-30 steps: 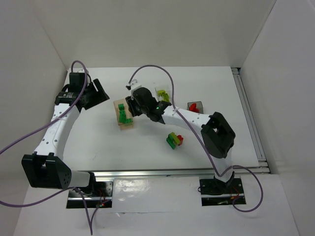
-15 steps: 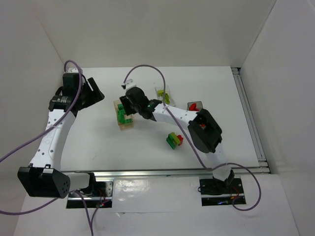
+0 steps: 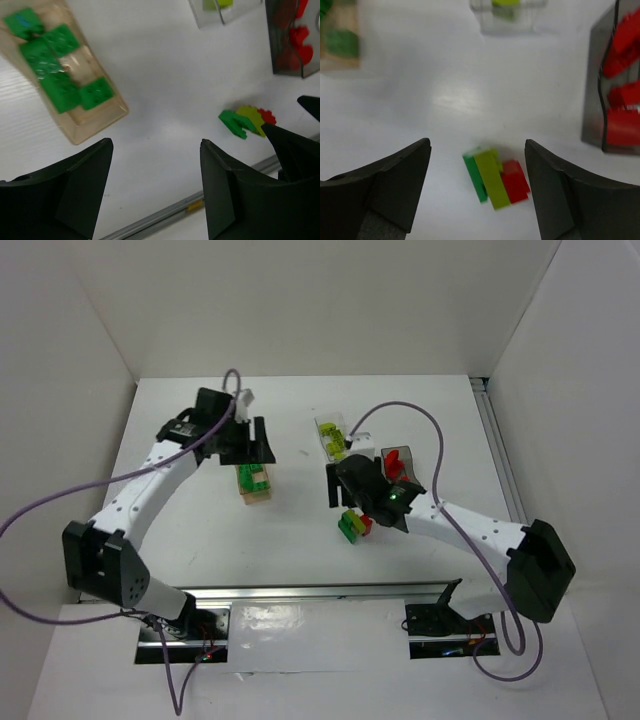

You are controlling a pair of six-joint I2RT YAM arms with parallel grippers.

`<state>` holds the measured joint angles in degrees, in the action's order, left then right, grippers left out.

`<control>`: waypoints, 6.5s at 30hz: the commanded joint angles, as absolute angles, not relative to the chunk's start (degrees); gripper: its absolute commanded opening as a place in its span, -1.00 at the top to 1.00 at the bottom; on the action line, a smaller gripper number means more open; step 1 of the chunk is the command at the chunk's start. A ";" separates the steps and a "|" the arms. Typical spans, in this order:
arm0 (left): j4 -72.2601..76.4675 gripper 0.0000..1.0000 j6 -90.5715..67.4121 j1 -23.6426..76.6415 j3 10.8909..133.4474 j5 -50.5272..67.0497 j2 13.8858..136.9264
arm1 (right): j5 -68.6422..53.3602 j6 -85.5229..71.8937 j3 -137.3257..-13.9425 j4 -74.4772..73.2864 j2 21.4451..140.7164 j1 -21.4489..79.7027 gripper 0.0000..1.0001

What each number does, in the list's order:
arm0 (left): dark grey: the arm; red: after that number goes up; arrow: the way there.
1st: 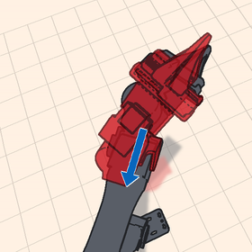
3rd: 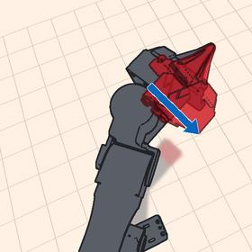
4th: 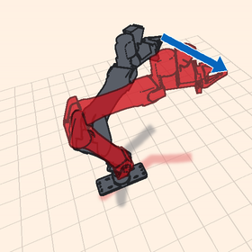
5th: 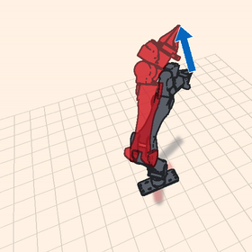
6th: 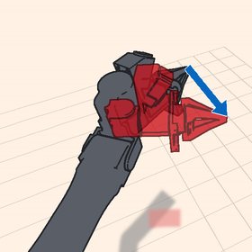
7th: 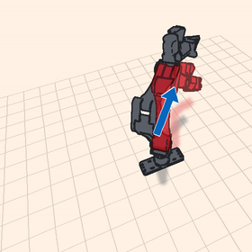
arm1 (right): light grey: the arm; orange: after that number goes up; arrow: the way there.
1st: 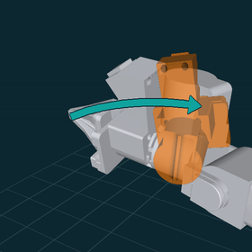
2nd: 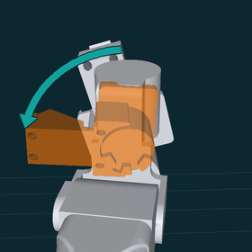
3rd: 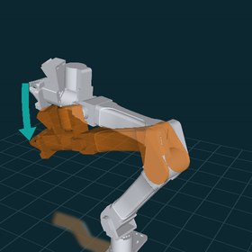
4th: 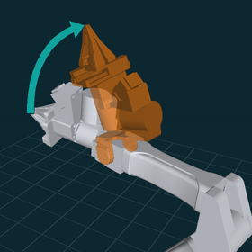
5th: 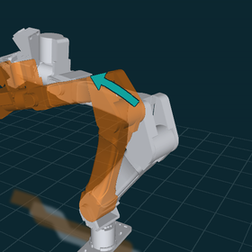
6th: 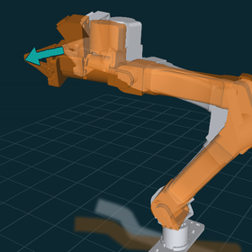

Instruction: Sort the legos into containers by color

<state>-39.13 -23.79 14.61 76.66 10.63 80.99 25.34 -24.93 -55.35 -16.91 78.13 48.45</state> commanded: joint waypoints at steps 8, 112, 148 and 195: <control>-38.32 -0.58 -22.94 26.19 80.85 14.95 90.52 | 18.90 -32.17 -45.26 -29.71 70.74 47.81 -0.98; -29.36 0.97 -39.11 15.47 69.08 -5.79 85.95 | -10.28 -25.93 -53.53 -8.88 75.41 23.91 0.15; -27.51 -0.92 -18.63 32.60 71.54 -3.43 90.61 | -4.39 -16.26 -59.51 -21.28 89.31 33.40 -0.74; -20.58 -0.68 -13.54 34.18 66.71 15.19 89.12 | -4.82 -7.29 -60.03 -17.66 90.98 35.77 0.47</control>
